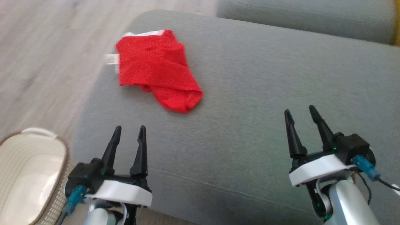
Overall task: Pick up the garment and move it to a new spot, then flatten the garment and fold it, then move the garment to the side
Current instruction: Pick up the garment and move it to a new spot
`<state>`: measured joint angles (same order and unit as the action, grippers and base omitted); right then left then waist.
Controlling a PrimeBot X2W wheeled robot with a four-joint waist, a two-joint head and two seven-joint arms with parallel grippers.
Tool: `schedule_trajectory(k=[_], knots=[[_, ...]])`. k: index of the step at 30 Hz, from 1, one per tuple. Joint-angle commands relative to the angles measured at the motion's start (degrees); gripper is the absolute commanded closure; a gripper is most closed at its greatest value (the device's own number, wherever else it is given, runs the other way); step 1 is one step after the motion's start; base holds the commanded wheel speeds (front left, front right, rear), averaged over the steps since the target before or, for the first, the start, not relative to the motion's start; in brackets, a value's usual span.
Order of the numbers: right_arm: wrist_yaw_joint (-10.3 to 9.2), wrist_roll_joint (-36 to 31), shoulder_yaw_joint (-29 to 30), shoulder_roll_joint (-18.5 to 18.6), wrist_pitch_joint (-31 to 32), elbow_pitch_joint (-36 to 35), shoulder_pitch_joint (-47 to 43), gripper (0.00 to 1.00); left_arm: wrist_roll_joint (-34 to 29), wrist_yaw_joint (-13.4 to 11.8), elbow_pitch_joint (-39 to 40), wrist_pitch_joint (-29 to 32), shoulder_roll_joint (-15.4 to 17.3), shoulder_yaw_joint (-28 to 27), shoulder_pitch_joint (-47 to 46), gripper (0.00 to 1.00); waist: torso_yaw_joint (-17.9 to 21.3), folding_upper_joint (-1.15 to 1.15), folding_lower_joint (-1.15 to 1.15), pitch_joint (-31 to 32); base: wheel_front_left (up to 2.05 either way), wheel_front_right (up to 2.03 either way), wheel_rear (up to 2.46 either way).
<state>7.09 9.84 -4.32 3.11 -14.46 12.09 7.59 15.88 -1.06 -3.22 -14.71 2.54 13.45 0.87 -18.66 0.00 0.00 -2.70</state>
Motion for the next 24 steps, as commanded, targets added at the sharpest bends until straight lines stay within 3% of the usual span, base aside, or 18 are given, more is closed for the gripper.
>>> schedule_trajectory(k=[1,7,14,24], knots=[[0.4,0.5,-1.7,-0.2,-0.5,-1.7,0.8,0.0,-0.7,-0.2,2.2,-0.3,0.3,-2.4,-1.3,0.0,-3.3,0.0,0.0,1.3,0.0,0.0,0.0],[0.4,1.4,-4.2,-0.2,-0.5,-1.6,-0.3,0.0,-2.0,0.3,2.8,-0.3,0.3,-3.3,0.9,0.0,-8.7,0.0,0.0,2.6,0.0,0.0,0.0],[0.4,2.0,-7.7,-0.2,-0.5,-0.5,2.0,0.0,-1.4,-1.2,5.6,-0.3,0.3,-6.7,3.3,0.0,-9.8,0.0,0.0,1.7,0.0,0.0,0.0],[0.4,2.1,-8.3,-0.2,-0.5,0.7,3.1,0.0,-0.9,-2.3,7.0,-0.3,0.3,-7.4,3.6,0.0,-9.9,0.0,0.0,1.6,0.0,0.0,0.0]])
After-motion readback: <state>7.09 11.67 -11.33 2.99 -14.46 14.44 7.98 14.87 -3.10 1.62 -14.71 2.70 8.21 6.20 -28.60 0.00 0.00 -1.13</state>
